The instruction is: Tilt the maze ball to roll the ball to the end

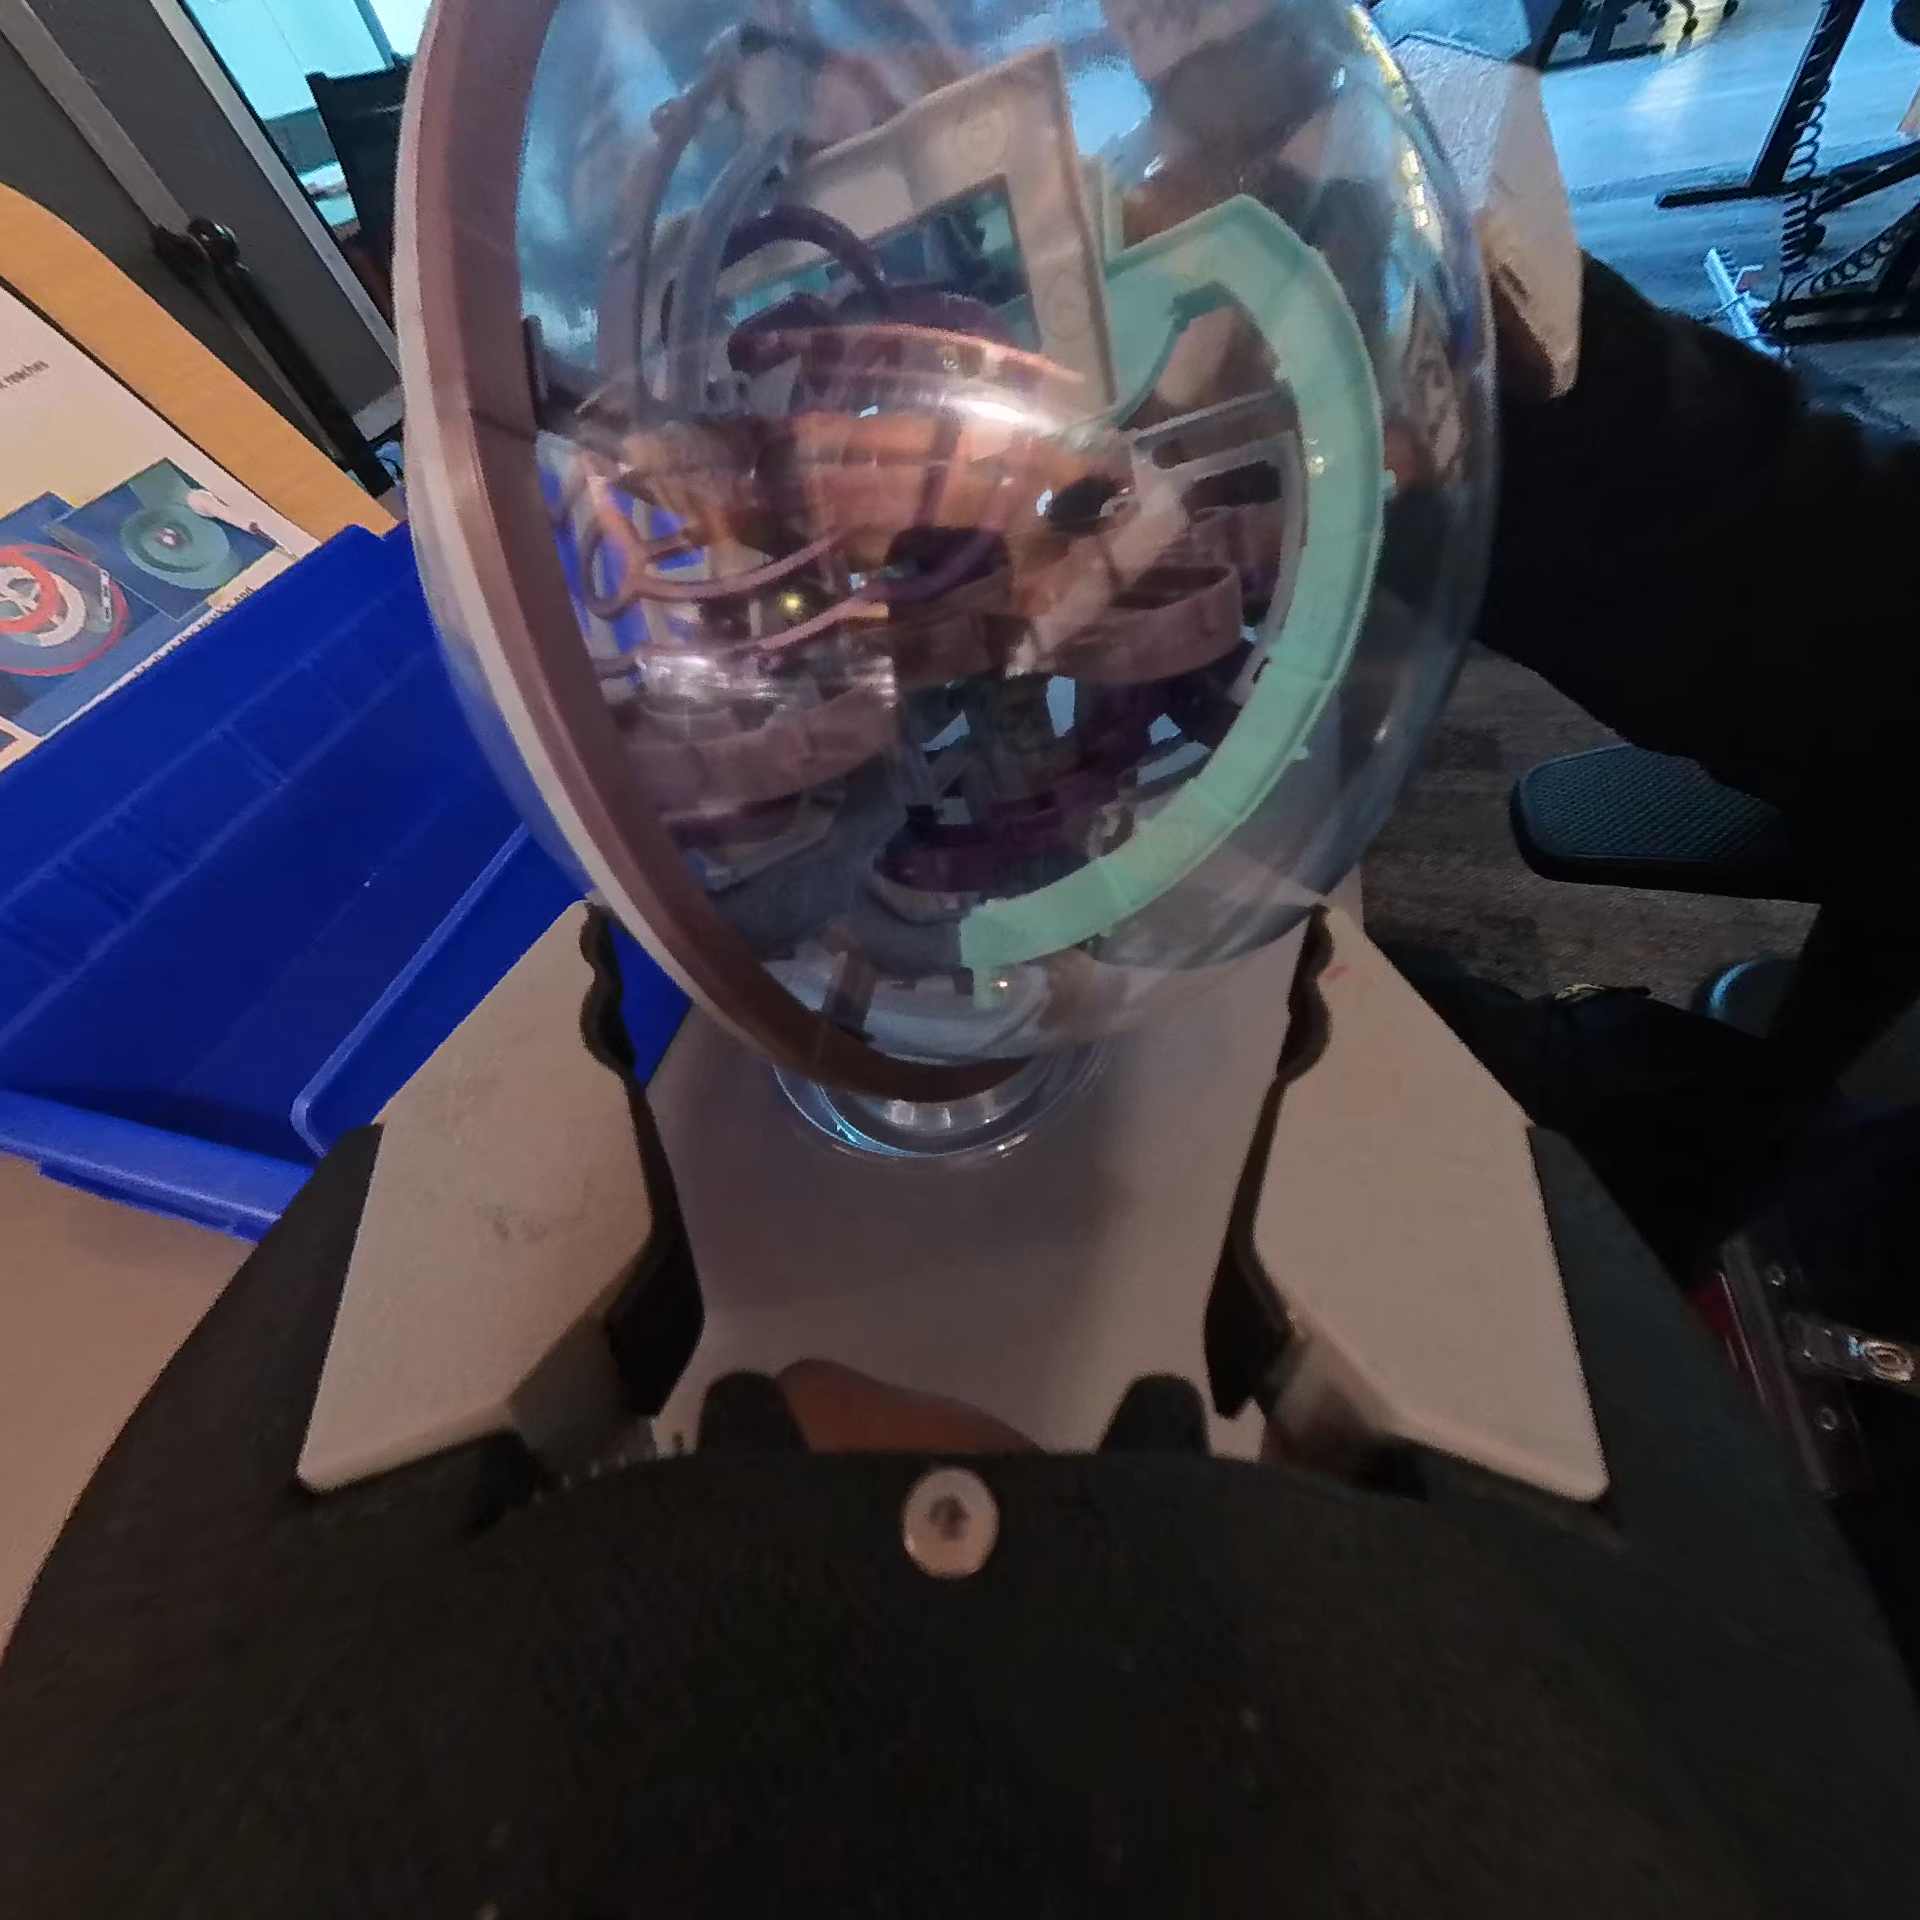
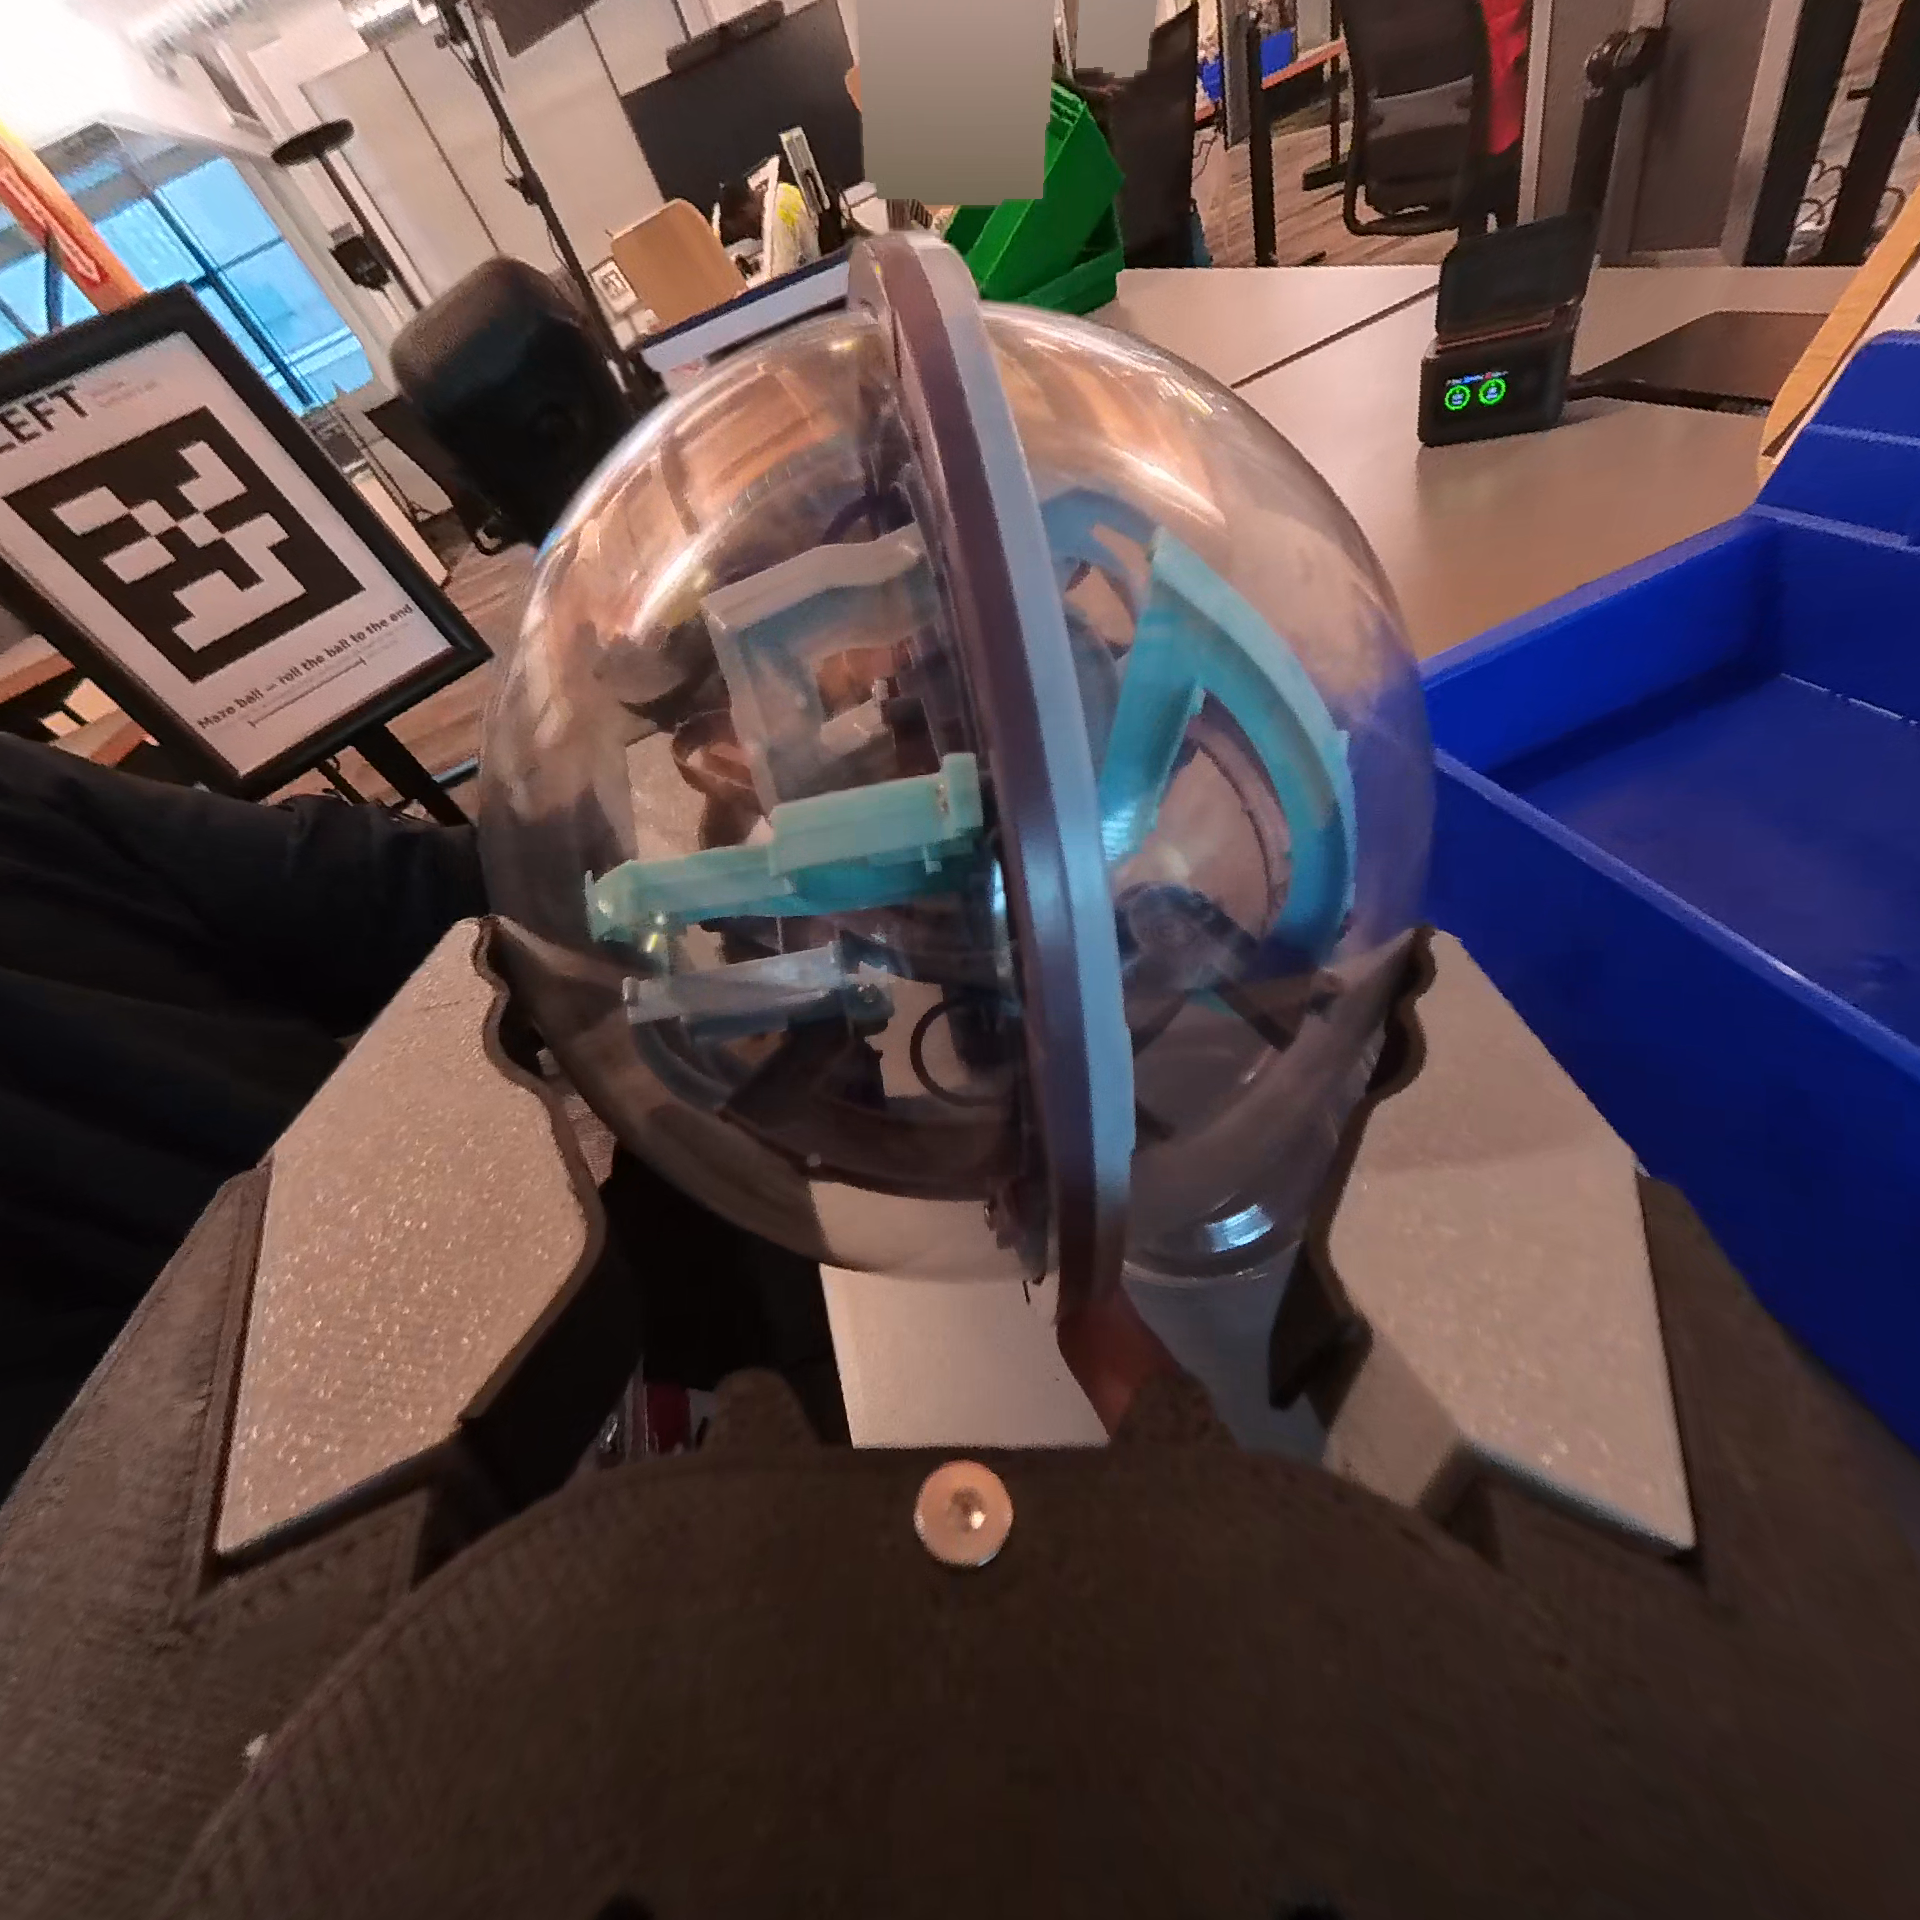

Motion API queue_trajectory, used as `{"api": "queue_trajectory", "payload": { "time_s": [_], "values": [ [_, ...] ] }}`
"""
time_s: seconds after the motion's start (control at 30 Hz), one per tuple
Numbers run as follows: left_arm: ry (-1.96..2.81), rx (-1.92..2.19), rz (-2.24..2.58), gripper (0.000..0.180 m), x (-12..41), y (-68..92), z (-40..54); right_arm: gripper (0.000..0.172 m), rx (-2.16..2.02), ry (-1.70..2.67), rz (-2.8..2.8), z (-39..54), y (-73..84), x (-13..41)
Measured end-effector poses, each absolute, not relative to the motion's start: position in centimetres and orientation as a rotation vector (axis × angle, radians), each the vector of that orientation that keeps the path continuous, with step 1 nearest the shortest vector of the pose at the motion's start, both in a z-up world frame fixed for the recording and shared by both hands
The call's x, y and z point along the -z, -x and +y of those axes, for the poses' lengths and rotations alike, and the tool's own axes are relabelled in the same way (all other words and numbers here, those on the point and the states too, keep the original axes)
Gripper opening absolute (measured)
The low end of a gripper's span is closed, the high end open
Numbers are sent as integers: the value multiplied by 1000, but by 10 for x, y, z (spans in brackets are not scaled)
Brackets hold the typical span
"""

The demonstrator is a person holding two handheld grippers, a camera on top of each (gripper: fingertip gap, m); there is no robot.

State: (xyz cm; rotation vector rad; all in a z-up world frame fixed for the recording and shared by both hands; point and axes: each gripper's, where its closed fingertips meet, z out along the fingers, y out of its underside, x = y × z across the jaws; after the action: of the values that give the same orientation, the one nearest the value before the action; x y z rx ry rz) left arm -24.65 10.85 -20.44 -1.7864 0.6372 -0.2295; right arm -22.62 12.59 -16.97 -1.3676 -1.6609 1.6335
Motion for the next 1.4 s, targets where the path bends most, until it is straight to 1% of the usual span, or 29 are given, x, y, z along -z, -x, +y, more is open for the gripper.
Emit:
{"api": "queue_trajectory", "payload": {
  "time_s": [0.27, 0.67, 0.9, 1.4],
  "values": [
    [1785, 296, 628, 125, 211, 246, 110, 156, -1539, 1406, -1629, 126, 230, 165],
    [1823, 261, 658, 124, 228, 239, 118, 156, -1283, 1313, -1661, 124, 229, 158],
    [1797, 257, 653, 125, 222, 239, 118, 157, -1317, 1306, -1651, 125, 228, 156],
    [1756, 242, 620, 123, 198, 235, 111, 156, -1446, 1239, -1574, 121, 224, 132]
  ]
}}
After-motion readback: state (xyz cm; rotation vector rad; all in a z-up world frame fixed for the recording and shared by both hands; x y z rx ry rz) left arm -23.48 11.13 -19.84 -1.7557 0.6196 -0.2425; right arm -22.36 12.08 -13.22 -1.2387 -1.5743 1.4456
